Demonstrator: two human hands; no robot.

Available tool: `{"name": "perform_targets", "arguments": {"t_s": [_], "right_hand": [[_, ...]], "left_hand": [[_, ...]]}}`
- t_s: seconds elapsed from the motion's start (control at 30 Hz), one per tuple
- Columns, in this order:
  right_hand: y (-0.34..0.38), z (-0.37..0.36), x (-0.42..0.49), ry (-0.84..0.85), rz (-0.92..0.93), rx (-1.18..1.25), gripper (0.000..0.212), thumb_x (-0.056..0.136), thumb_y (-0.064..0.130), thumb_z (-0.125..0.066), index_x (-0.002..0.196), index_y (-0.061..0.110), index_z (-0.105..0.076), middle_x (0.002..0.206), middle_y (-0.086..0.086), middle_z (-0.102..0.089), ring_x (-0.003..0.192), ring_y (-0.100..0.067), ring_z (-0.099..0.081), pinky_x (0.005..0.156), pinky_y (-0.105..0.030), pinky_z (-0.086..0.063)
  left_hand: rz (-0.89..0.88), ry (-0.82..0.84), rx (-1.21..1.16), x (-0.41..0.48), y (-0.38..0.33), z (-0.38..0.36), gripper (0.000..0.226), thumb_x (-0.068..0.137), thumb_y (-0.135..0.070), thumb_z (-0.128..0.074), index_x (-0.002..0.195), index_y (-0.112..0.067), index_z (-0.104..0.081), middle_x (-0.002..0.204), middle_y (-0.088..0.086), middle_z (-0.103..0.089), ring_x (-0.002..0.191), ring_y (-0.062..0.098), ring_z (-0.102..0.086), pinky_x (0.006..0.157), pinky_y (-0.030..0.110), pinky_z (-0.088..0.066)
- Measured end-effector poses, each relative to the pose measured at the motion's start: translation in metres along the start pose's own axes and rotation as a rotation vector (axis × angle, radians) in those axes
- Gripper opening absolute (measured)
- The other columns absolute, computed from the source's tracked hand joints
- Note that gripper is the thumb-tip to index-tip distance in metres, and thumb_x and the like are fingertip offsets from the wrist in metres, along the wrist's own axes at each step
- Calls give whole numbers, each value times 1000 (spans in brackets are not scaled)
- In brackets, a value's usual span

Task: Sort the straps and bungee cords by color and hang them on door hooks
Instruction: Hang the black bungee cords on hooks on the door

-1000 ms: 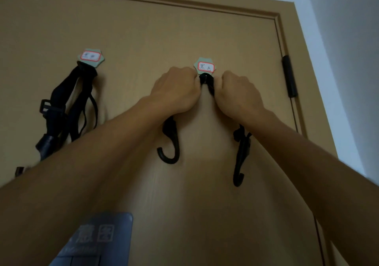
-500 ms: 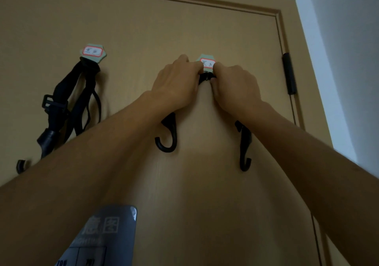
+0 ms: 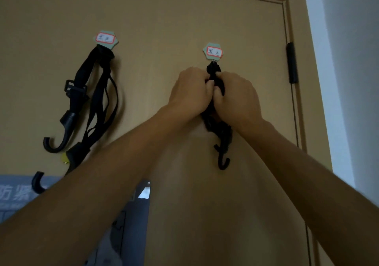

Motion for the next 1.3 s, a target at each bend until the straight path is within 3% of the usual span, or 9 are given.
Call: {"name": "perform_targets", "arguments": {"t_s": [0.13, 0.27, 0.43, 0.53, 0.67, 0.8, 0.9, 1.13, 1.3], "right_hand": [[8, -6, -22, 43, 26, 13, 36, 96, 15, -35, 128, 6, -49, 105, -13, -62, 94, -30, -58, 68, -27, -31], [13, -3, -49, 88, 17, 93, 67, 84, 38, -19, 140, 4, -36, 108, -16, -62, 91, -32, -57, 68, -29, -36], [16, 5, -75, 117, -53, 99, 42, 85, 22, -32, 114, 7, -58, 114, -11, -58, 99, -32, -56, 73, -28, -39], [20, 13, -96, 105, -89, 33, 35, 91, 17, -46, 121, 6, -60, 140, -14, -46, 128, -30, -42, 107, -21, -27], [42, 37, -129, -28, -131, 135, 36, 87, 19, -48, 120, 9, -60, 142, -11, -42, 131, -17, -32, 98, 5, -10], [58, 46, -172, -131, -212, 257, 21, 85, 16, -51, 104, 14, -61, 114, -4, -54, 107, -18, -52, 84, -22, -44], [81, 40, -224, -114, -288, 371, 14, 86, 21, -49, 96, 21, -58, 96, 4, -54, 82, -9, -53, 63, -11, -38], [153, -4, -371, 236, -641, 726, 11, 83, 33, -53, 91, 28, -59, 84, 20, -61, 73, 5, -57, 68, -11, -44], [212, -3, -466, 683, -775, 953, 8, 90, 32, -58, 98, 33, -58, 79, 14, -59, 72, 5, -58, 64, -10, -45]], "left_hand": [[-25, 62, 13, -17, -1, 2, 17, 95, -19, -40, 94, -8, -53, 90, 7, -44, 85, 21, -43, 67, 32, -32], [-50, 148, -22, -38, -2, 7, 35, 91, -14, -41, 125, -6, -45, 118, 14, -47, 103, 26, -46, 85, 41, -45], [-37, 265, -51, -60, -5, 17, 46, 89, -12, -44, 134, -6, -44, 130, 11, -44, 116, 25, -45, 98, 41, -44], [-8, 328, -48, -73, -3, 27, 45, 92, -20, -47, 136, -13, -46, 132, 9, -45, 117, 22, -47, 99, 35, -43], [85, 292, -129, -99, 5, 47, 22, 91, -21, -49, 107, -9, -59, 108, 5, -53, 95, 19, -54, 81, 29, -47], [131, 370, -176, -151, 16, 64, 21, 92, -21, -48, 103, -7, -59, 103, 6, -58, 92, 21, -57, 82, 37, -50], [220, 419, -186, -215, 35, 84, 20, 92, -25, -52, 98, -8, -60, 95, 2, -59, 84, 13, -56, 78, 35, -48], [591, 544, -35, -398, 72, 133, 16, 81, -24, -57, 95, -19, -64, 82, -11, -57, 84, 14, -61, 82, 33, -48], [955, 630, 81, -522, 61, 167, 31, 90, -32, -54, 119, -19, -55, 116, 3, -57, 108, 18, -56, 91, 31, -45]]}}
Point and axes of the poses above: each hand's wrist, its own x-axis towards the middle knuckle, its own z-axis out of the back of the hand, y = z × x, the point moved 3 cm from there along x, towards the middle knuckle
